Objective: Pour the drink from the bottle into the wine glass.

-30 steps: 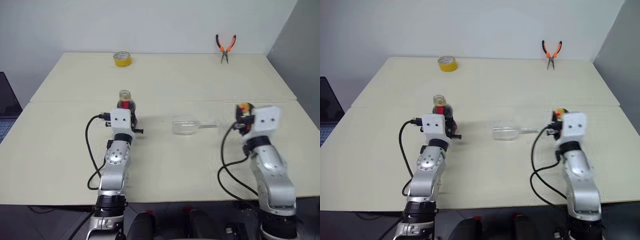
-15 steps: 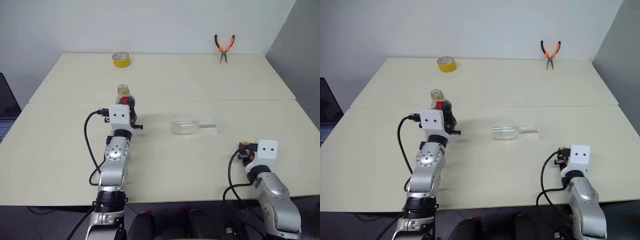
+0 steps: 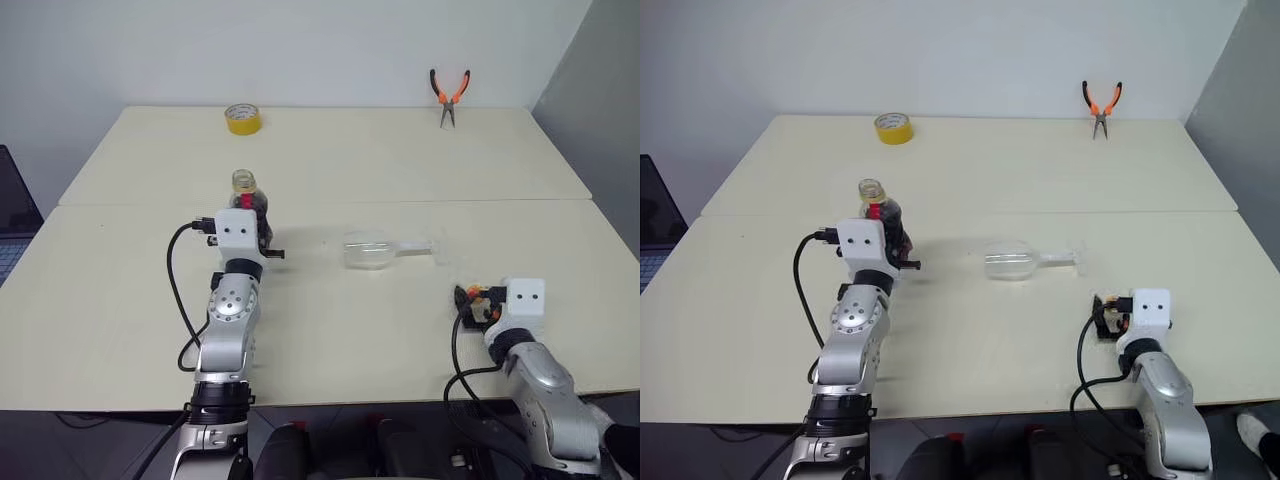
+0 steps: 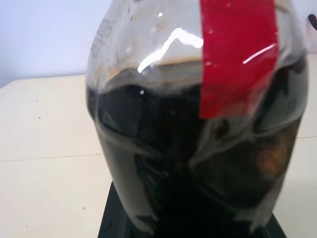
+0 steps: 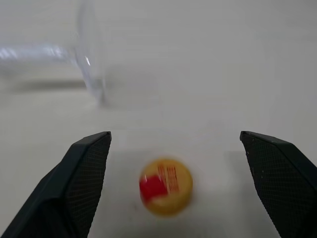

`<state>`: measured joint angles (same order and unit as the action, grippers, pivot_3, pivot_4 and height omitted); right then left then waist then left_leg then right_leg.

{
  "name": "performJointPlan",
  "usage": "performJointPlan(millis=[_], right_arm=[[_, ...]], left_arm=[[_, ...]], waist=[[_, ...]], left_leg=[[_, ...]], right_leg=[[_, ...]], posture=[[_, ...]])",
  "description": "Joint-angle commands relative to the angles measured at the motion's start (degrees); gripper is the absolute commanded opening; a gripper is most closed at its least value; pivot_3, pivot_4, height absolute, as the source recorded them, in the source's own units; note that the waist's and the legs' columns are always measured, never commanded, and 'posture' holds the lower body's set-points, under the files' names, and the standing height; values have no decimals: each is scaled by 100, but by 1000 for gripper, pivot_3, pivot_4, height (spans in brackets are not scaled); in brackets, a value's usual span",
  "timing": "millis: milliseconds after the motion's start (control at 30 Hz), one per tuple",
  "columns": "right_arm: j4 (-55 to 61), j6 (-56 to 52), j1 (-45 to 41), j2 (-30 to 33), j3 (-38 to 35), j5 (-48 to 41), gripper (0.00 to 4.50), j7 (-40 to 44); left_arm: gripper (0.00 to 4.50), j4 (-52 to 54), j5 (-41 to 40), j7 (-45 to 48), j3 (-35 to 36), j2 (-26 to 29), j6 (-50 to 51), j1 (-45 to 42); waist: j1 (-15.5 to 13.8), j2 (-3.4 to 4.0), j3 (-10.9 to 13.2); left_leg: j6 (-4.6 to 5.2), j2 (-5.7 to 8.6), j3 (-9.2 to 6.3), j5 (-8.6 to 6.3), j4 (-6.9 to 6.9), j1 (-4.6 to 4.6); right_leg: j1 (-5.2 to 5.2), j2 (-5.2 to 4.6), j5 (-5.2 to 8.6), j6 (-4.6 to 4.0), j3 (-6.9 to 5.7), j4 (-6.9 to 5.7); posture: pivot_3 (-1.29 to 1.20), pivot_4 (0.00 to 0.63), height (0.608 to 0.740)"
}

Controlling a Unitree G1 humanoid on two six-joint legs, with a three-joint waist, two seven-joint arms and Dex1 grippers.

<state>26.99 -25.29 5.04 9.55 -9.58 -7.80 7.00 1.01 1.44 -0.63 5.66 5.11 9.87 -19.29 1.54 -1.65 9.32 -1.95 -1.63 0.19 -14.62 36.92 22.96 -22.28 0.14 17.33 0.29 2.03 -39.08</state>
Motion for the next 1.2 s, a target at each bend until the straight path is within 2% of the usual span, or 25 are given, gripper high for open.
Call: performJointPlan(millis=[33,233,433,567,700,867,1200], right_arm=[[399,266,153,78,175,69,4500,104],[973,626,-208,411,582,-531,4500,1031],[1347,-372,-1080,831,1165,-1562,4500,1833],[1196,-943,-1863,1227,1408,-2107,4500,2418],[873,-1025,-2375,1398,1648,-2094,4500,2669],[320,-790,-3001,1094,2227,-1775,4500,2715],[-52,-581,-3241,741,2591,-1425,4500,2730]], left_arm=[[739,59,-56,-34,97,70,-196,-148],[739,-188,-145,-91,294,149,-178,-244],[739,-614,-481,135,474,250,-181,-446],[739,-897,-531,89,607,378,-288,-560],[739,-1193,-525,39,710,492,-447,-729],[739,-1738,-495,4,786,661,-773,-1003],[739,-2972,-711,-14,1021,778,-1380,-1487]], waist=[[-2,-2,-2],[8,-2,-1],[2,-5,0],[-6,-9,2],[-7,-12,2],[-7,-12,2],[-12,-15,1]], left_leg=[[0,0,0,0,0,0],[0,0,0,0,2,-1],[0,-3,-11,0,4,0],[1,2,-8,0,10,1],[1,-1,-17,0,7,3],[2,-1,-18,0,9,2],[2,3,-19,0,13,7]], right_leg=[[0,0,0,0,0,0],[1,0,-1,1,0,-1],[3,10,-2,0,-8,0],[4,2,-4,2,-7,0],[5,1,-4,2,-15,1],[5,1,-5,1,-16,-2],[2,-14,-7,2,-23,-3]], posture=[[0,150,740],[0,150,740],[0,150,740],[0,150,740],[0,150,740],[0,150,740],[0,150,740]])
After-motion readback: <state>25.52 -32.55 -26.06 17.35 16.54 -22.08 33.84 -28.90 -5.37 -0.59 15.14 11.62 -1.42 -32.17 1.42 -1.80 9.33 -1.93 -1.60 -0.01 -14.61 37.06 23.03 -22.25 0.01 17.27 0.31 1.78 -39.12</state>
